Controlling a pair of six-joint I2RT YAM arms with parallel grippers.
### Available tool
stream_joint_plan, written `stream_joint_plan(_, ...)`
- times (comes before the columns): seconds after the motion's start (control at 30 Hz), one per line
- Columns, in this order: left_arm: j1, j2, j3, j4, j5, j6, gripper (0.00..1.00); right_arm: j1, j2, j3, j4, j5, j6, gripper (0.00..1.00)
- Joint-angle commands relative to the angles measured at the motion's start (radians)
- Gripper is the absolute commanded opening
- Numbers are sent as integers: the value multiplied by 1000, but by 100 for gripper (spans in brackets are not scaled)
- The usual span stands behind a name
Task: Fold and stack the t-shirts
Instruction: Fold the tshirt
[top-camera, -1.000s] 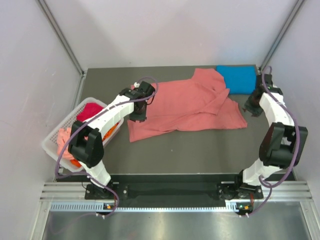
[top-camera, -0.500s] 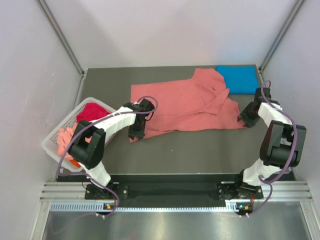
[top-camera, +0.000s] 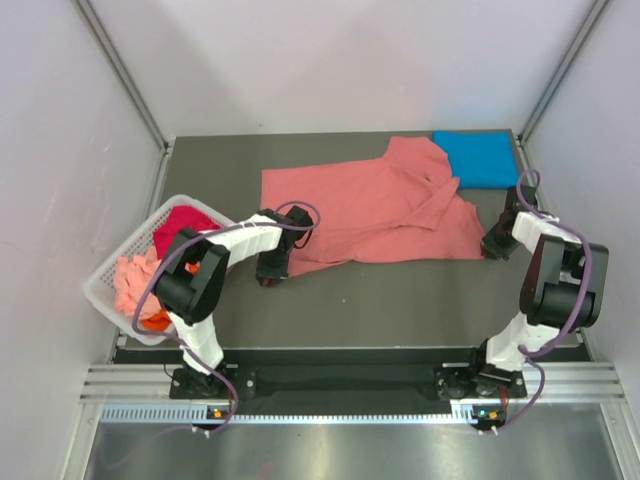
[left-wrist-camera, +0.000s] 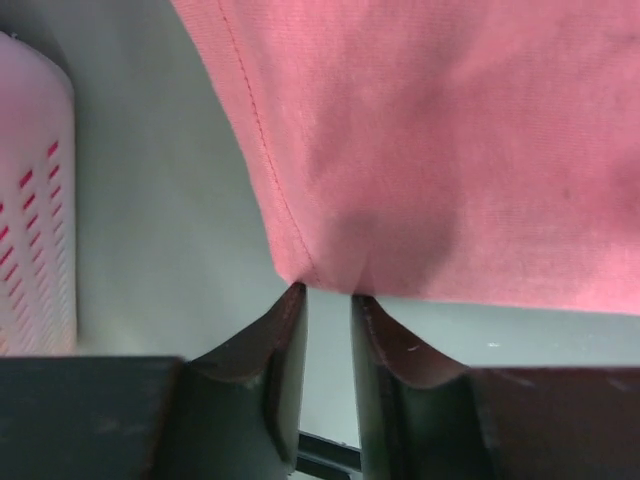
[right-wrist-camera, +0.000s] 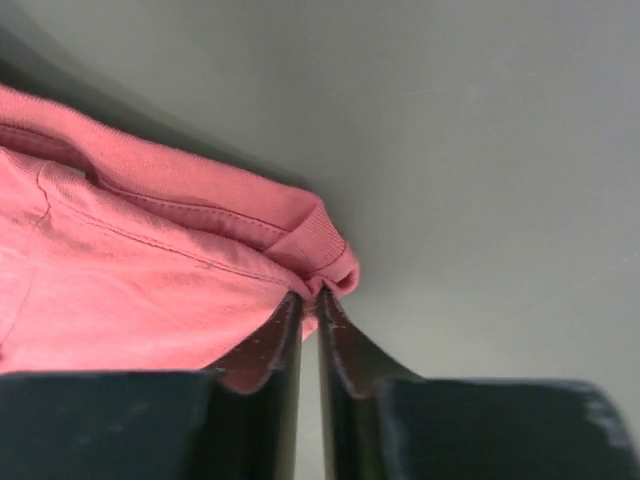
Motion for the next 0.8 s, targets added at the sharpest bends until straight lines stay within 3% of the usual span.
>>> stream_joint_plan(0.0, 6, 69, 18, 13, -69, -33, 26, -12, -10, -40, 66, 95, 2, 7)
stream_joint_plan(0.03, 6, 83, 26, 1, -83, -36, 23, -12, -25, -43, 72, 98, -1, 0)
stream_joint_plan(0.1, 10, 95, 41, -10, -104, -43, 7, -12, -41, -49, 81, 101, -4, 0)
stream_joint_plan(0.17, 14, 101, 43, -13, -111, -45, 1, -12, -62, -58, 89, 100, -6, 0)
stream_joint_plan(0.5, 13, 11, 3, -59, -91, -77, 0, -63, -203, -87, -20, 195, -19, 0)
stream_joint_plan(0.77, -26, -92, -89, -41, 20, -97, 0, -126, -289, -170, -81, 235, 43, 0)
